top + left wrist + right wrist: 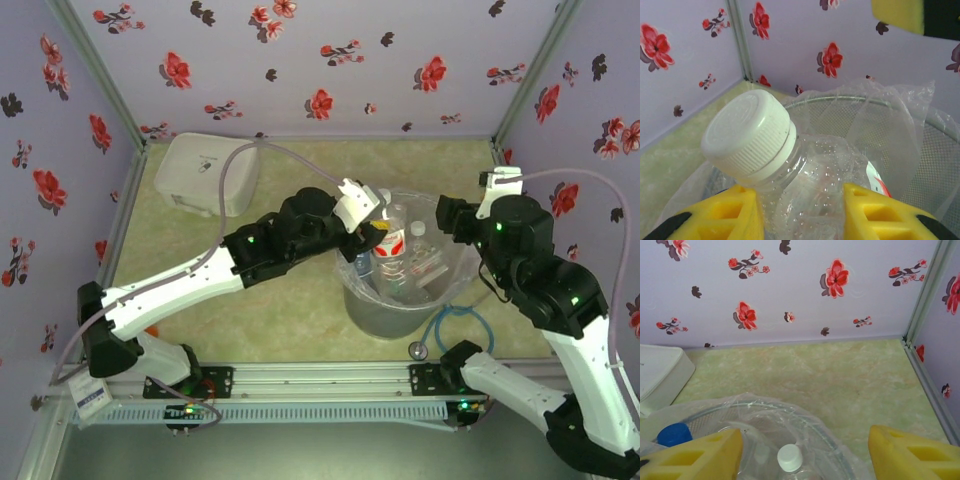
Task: Put the plastic bottles in the bin
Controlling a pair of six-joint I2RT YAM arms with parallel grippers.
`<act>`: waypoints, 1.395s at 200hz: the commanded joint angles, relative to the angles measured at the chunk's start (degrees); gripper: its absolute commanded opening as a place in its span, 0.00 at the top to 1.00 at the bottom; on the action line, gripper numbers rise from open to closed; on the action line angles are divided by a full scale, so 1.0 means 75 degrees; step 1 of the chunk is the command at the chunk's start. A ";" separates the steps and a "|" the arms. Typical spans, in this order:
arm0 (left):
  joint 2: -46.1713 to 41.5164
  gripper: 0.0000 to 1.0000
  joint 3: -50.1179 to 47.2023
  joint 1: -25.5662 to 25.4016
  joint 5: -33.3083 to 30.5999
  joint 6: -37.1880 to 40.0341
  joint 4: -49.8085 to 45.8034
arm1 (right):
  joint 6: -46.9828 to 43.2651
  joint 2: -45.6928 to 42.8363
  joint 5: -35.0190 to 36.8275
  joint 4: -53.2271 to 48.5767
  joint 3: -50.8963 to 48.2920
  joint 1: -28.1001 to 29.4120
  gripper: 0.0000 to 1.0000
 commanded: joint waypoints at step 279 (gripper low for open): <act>0.0854 0.03 -0.1549 0.3618 0.0828 -0.1756 0.0005 | 0.1080 0.0406 -0.2247 0.0111 -0.1825 -0.0078 0.46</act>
